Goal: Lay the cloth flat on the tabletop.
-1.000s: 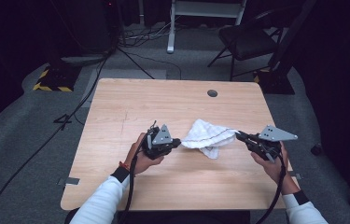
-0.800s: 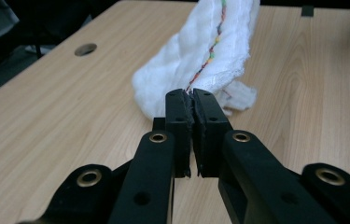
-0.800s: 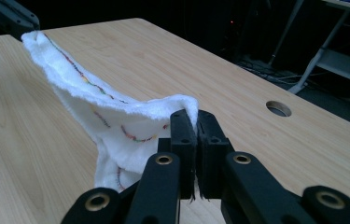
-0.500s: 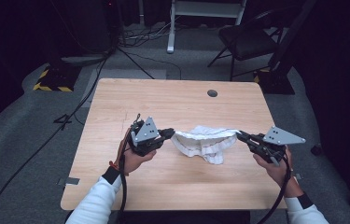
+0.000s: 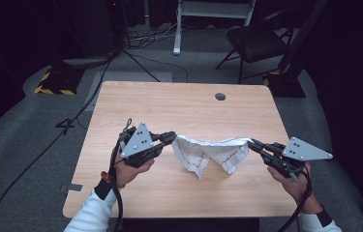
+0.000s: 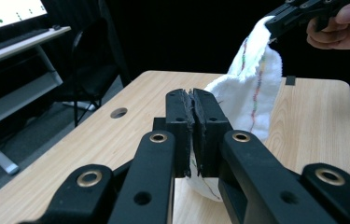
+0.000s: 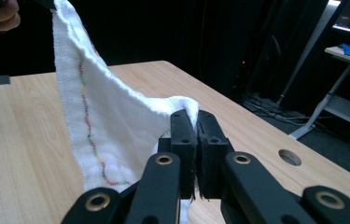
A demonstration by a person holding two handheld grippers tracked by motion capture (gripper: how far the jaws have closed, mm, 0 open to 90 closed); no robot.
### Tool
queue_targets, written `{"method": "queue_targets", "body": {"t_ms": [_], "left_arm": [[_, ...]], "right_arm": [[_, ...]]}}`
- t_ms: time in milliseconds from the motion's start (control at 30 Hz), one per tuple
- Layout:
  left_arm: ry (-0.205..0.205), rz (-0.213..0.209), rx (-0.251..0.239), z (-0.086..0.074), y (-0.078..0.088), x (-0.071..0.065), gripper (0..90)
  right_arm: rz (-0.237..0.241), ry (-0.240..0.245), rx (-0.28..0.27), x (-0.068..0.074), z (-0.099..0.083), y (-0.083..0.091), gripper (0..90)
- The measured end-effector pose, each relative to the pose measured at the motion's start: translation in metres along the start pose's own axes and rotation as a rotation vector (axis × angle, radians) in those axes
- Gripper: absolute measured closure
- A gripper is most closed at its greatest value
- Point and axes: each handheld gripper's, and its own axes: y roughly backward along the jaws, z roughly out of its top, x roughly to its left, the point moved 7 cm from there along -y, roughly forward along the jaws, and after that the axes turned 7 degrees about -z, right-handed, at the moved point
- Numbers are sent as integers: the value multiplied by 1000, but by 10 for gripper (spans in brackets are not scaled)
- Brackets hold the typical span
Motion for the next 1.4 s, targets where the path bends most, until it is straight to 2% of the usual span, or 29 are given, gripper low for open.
{"method": "queue_targets", "body": {"t_ms": [133,267,433,600,700,767,833,867,967,1033,1067,1167,1300,1333,1400], "left_arm": [[-8,5,2,2,12,-6,859],[-33,6,0,7,24,-15,858],[-50,-2,-22,16,36,-24,858],[-47,11,-19,18,35,-18,858],[-36,20,1,16,28,-9,858],[-29,20,22,13,19,0,857],[-8,25,32,9,10,8,857],[3,26,40,6,5,14,857],[22,52,83,-7,-13,31,856],[58,52,112,-20,-28,42,856],[63,63,136,-27,-35,48,855],[75,93,184,-44,-55,62,855],[114,110,190,-58,-72,79,856],[127,108,194,-61,-76,83,856],[125,128,216,-66,-83,92,856]], "right_arm": [[0,2,-8,4,4,6,877],[5,11,-21,12,12,14,877],[11,20,-44,21,24,25,877],[-2,25,-52,23,32,28,877],[-23,27,-49,20,33,22,877],[-31,12,-30,13,30,14,877],[-48,-6,5,2,21,-2,877],[-48,-6,5,2,21,-2,877],[-63,-25,43,-10,11,-19,877],[-68,-30,68,-16,4,-31,877],[-65,-39,81,-19,2,-37,877],[-85,-26,125,-29,-7,-55,877],[-98,-52,173,-44,-16,-79,877],[-111,-43,187,-48,-18,-85,876],[-120,-51,208,-55,-22,-96,876]]}}
